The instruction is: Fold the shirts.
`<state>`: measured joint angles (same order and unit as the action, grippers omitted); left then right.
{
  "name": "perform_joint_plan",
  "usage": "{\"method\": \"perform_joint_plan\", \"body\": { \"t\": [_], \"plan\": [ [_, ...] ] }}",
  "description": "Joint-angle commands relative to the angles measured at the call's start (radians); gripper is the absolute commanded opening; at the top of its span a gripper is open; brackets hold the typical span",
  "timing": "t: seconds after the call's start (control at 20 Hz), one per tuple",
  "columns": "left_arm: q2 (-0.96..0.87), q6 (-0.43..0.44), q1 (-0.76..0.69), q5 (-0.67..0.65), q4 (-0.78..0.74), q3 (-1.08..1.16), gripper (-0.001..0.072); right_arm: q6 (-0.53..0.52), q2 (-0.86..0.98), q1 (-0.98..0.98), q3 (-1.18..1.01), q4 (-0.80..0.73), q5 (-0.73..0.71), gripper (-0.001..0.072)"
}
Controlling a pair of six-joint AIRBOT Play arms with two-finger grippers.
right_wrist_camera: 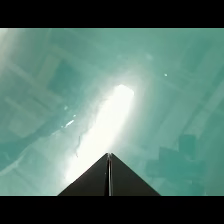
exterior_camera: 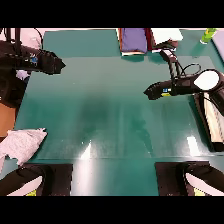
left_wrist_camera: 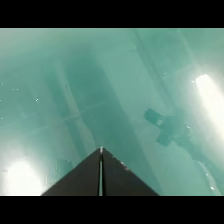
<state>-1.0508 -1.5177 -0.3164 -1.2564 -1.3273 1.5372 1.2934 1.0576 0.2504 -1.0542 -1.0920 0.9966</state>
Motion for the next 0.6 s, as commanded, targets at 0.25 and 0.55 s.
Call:
{"method": "perform_joint_plan", "body": {
  "t": [0.25,0.55],
  "plan": [
    [0.0,0.0,-0.001,0.0,0.0,0.0,0.0023,0.0,0.0,0.001,0.0,0.0,-0.014,0.0013],
    [0.0,-0.004,-0.001,0.009,0.002,0.0,0.0024,0.0,0.0,0.002,0.0,0.001,-0.023,0.0013]
  ]
}}
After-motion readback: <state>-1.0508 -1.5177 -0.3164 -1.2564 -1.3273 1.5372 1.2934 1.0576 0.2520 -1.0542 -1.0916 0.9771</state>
